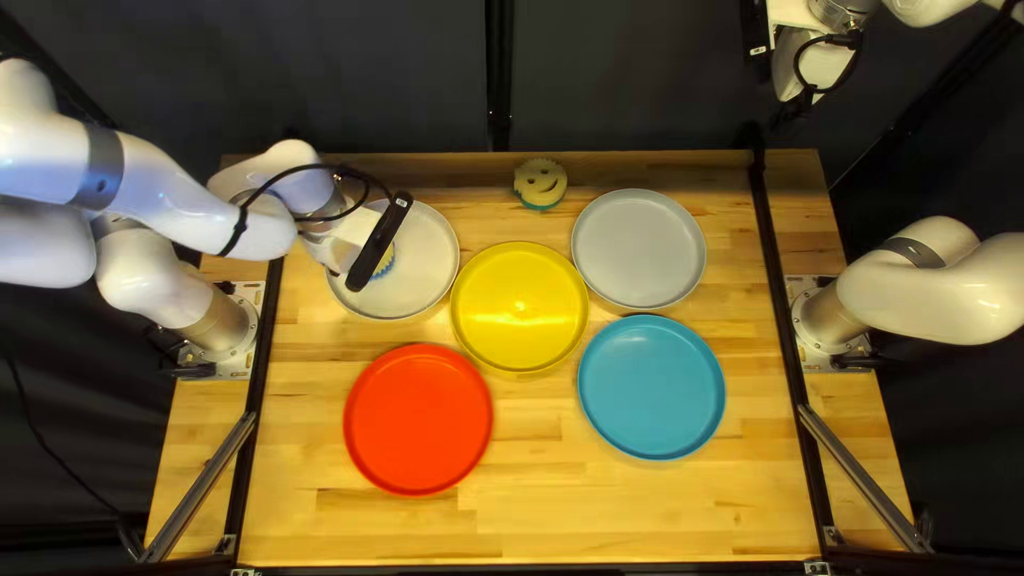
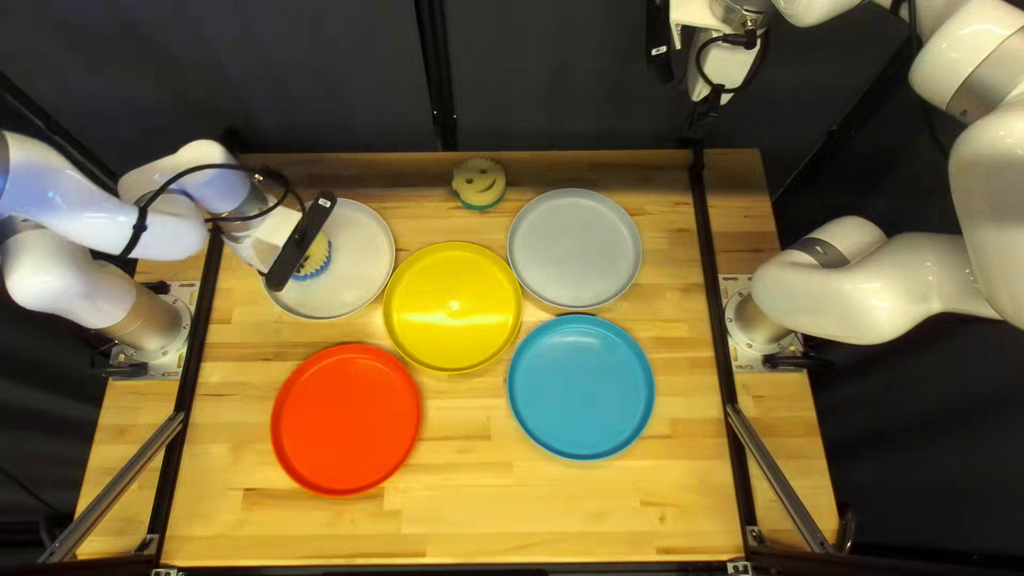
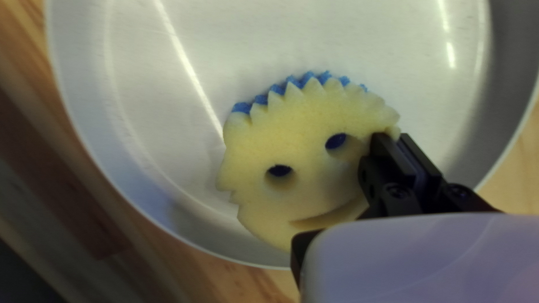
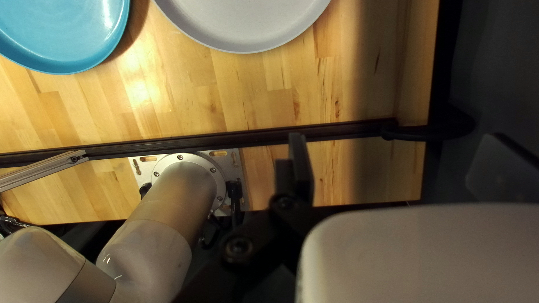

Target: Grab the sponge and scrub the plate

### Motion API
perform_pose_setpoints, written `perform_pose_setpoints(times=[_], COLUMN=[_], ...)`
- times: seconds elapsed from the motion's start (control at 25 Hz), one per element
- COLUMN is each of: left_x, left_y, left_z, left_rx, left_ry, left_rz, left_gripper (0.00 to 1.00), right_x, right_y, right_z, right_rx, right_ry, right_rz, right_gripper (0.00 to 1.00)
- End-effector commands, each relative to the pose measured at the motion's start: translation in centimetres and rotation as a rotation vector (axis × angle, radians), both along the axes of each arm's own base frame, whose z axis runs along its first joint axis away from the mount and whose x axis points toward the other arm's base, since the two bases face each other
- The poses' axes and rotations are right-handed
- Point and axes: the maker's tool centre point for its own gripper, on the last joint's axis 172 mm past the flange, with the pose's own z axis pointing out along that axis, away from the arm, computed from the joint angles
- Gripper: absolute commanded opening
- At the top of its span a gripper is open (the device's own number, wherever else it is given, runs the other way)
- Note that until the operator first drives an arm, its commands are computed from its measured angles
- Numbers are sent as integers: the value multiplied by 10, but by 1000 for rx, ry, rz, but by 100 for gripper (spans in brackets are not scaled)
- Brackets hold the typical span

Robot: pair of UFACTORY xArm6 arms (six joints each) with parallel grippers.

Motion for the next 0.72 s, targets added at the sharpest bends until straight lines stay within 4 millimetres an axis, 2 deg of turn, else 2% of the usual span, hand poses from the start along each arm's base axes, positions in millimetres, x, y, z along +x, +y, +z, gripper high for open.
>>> perform_pose_setpoints(times=[0.04, 0.2, 0.44, 0.48, 0.56, 0.72], left_x=[17, 36, 83, 86, 105, 133], left_y=[-22, -50, -104, -107, -119, -126], left_z=[21, 34, 53, 54, 54, 51], left_rx=[38, 70, 122, 126, 138, 147], left_ry=[-36, -68, -129, -135, -155, -182], left_rz=[-13, -33, -94, -101, -128, -171], left_gripper=[0, 0, 0, 0, 0, 0], right_x=[0, 0, 0, 0, 0, 0], right_y=[0, 0, 0, 0, 0, 0], right_z=[0, 0, 0, 0, 0, 0], right_rx=[0, 0, 0, 0, 0, 0], right_ry=[0, 0, 0, 0, 0, 0], right_rz=[0, 0, 0, 0, 0, 0], right_gripper=[100, 100, 100, 100, 100, 100])
